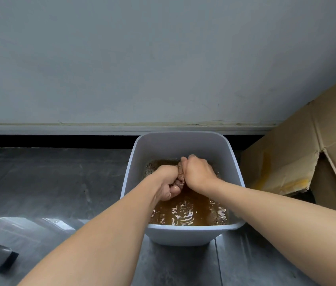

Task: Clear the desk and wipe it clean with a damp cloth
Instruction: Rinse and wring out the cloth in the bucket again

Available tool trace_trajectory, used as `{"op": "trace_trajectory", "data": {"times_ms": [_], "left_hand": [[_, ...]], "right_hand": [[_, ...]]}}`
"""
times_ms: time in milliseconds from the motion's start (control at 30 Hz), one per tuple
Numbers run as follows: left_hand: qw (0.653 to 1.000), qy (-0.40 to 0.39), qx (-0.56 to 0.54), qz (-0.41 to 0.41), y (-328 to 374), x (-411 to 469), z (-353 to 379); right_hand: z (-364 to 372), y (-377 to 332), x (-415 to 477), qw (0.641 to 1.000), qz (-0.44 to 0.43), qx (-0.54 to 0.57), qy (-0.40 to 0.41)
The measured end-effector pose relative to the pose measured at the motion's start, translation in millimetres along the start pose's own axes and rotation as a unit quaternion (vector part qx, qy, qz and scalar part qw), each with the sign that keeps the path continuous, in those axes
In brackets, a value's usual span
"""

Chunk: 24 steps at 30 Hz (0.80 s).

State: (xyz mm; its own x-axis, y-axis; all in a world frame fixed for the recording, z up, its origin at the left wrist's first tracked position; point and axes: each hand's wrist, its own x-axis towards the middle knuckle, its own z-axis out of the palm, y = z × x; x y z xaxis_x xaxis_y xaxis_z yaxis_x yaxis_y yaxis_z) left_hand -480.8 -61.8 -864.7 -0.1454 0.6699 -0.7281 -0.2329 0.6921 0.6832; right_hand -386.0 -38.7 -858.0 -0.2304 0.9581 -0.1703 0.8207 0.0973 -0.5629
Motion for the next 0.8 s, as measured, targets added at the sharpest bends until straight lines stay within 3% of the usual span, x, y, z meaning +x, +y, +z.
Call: {"op": "trace_trajectory", "data": {"times_ms": [167, 267, 367, 500, 633, 700, 800], "left_hand": [[0.981, 0.065, 0.164, 0.086, -10.9, 16.5, -4.5], [0.932, 0.097, 0.331, 0.109, -17.6, 19.4, -5.3], [0.885, 0.076, 0.450, 0.086, -19.9, 15.8, -6.4], [0.935, 0.026, 0.351, 0.040, -16.4, 13.7, -3.8], [0.978, 0.071, 0.198, 0.014, -14.5, 18.0, -5.8], [0.988, 0.108, 0.109, 0.015, -13.0, 16.6, -9.8], [0.995, 0.087, -0.041, 0.013, -6.7, 8.5, -12.4]], "right_hand": [[10.2, 14.3, 4.2, 0.985, -0.001, -0.143, -0.091], [16.2, 15.6, 4.7, 0.962, 0.005, -0.226, -0.154], [15.0, 11.7, 1.8, 0.948, 0.056, -0.224, -0.220], [12.8, 8.3, 3.1, 0.965, 0.110, -0.033, -0.236], [14.1, -10.2, -7.7, 0.956, 0.193, 0.192, -0.113], [12.2, -25.7, -17.0, 0.949, 0.193, 0.237, -0.078], [10.7, -39.6, -22.8, 0.966, 0.141, 0.212, -0.049]]}}
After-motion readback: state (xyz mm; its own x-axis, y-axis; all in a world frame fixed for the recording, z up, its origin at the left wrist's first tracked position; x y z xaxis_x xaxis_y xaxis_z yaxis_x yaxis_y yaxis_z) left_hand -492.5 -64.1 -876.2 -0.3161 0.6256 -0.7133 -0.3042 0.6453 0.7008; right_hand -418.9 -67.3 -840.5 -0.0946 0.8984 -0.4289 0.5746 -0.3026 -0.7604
